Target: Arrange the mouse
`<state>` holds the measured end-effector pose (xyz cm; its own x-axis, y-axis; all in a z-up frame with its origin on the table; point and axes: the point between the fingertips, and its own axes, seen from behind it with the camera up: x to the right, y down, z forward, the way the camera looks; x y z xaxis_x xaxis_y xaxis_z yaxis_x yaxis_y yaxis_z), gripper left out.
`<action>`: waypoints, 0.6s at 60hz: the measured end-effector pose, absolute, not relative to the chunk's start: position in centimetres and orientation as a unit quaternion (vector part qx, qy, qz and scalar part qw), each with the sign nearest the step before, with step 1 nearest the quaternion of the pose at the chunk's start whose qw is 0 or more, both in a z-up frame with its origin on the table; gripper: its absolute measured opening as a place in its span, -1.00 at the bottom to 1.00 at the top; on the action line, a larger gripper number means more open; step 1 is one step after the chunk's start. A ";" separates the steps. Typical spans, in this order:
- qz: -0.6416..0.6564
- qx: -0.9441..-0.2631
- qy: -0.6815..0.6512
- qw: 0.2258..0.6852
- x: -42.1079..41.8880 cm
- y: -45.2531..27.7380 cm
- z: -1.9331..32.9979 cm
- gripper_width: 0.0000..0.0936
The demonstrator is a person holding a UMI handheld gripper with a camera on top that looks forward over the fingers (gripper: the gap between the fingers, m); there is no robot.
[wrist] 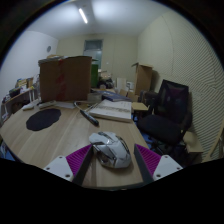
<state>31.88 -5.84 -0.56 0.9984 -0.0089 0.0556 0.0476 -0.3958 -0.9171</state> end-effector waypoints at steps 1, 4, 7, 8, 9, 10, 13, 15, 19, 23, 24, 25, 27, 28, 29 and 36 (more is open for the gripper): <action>-0.027 -0.835 -0.012 0.549 32.0 -5.6 -0.6 0.81; -0.032 -0.835 -0.012 0.549 32.3 -4.5 -0.6 0.81; -0.037 -0.835 -0.005 0.549 32.8 -3.5 -0.6 0.81; -0.037 -0.835 -0.002 0.550 33.0 -3.4 -0.5 0.81; -0.037 -0.835 0.001 0.550 33.1 -3.1 -0.5 0.81; -0.037 -0.834 0.003 0.550 33.2 -2.8 -0.6 0.81; -0.035 -0.834 0.013 0.551 33.5 -2.1 -0.7 0.81; -0.030 -0.834 0.023 0.550 33.7 -1.7 -0.7 0.82; -0.012 -0.832 0.040 0.553 33.7 -1.1 -0.8 0.78; -0.026 -0.828 0.048 0.557 34.4 -1.0 -0.9 0.35; -0.027 -0.827 0.053 0.558 34.6 -1.0 -0.9 0.23; -0.027 -0.826 0.060 0.560 34.6 -1.0 -0.9 0.21; -0.029 -0.822 0.068 0.564 34.7 -1.0 -0.9 0.21; -0.032 -0.821 0.070 0.566 34.7 -1.0 -0.9 0.20; -0.036 -0.819 0.069 0.568 34.8 -1.0 -0.9 0.19; -0.039 -0.821 0.093 0.561 34.9 -1.4 -1.0 0.04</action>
